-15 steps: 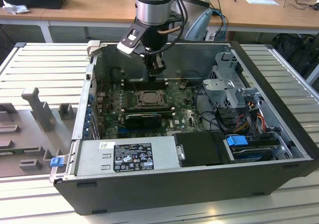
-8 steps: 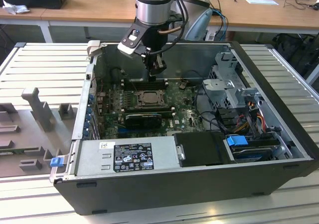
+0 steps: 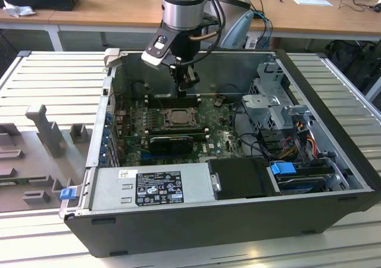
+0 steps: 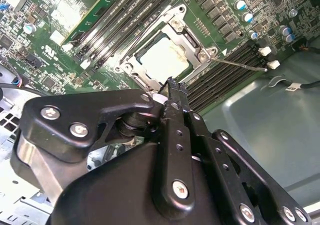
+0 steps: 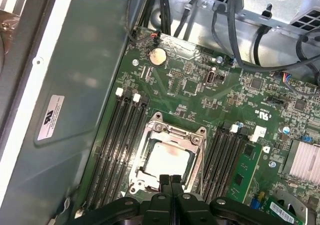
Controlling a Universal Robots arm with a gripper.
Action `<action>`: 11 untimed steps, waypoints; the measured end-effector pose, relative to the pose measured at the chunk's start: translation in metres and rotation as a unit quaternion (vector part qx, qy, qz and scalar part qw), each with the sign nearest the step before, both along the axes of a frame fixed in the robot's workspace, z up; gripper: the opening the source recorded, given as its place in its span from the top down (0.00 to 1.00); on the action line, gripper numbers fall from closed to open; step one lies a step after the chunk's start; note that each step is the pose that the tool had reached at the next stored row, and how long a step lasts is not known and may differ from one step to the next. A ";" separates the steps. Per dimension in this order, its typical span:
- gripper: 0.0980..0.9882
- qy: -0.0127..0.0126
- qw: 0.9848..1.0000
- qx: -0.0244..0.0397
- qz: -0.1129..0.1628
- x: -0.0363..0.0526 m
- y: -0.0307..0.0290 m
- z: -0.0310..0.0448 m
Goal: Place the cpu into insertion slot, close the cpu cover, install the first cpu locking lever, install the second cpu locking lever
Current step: 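Install the first cpu locking lever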
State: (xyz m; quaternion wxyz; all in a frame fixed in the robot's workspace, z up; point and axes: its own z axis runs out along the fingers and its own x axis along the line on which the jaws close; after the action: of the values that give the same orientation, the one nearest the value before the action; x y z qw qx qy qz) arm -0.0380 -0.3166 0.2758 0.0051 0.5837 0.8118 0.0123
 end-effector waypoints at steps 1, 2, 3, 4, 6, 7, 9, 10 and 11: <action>0.99 0.000 1.000 0.000 0.003 0.0000 0.0000 0.0000; 0.99 0.000 1.000 0.000 0.005 0.0000 0.0000 0.0000; 0.99 0.000 1.000 0.000 0.008 0.0000 0.0000 0.0000; 0.99 0.000 1.000 0.000 0.011 0.0000 0.0000 0.0000; 0.99 0.000 1.000 0.000 0.017 0.0000 0.0000 0.0000; 0.99 0.000 1.000 0.000 0.019 0.0000 0.0000 0.0000; 0.99 0.000 1.000 0.000 0.024 0.0000 0.0000 0.0000; 0.99 0.000 1.000 0.000 0.028 0.0000 0.0000 0.0000; 0.99 0.000 0.999 0.000 0.034 0.0000 0.0000 0.0000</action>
State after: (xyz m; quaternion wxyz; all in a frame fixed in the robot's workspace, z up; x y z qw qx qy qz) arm -0.0380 -0.3166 0.2758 0.0047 0.5559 0.8311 0.0125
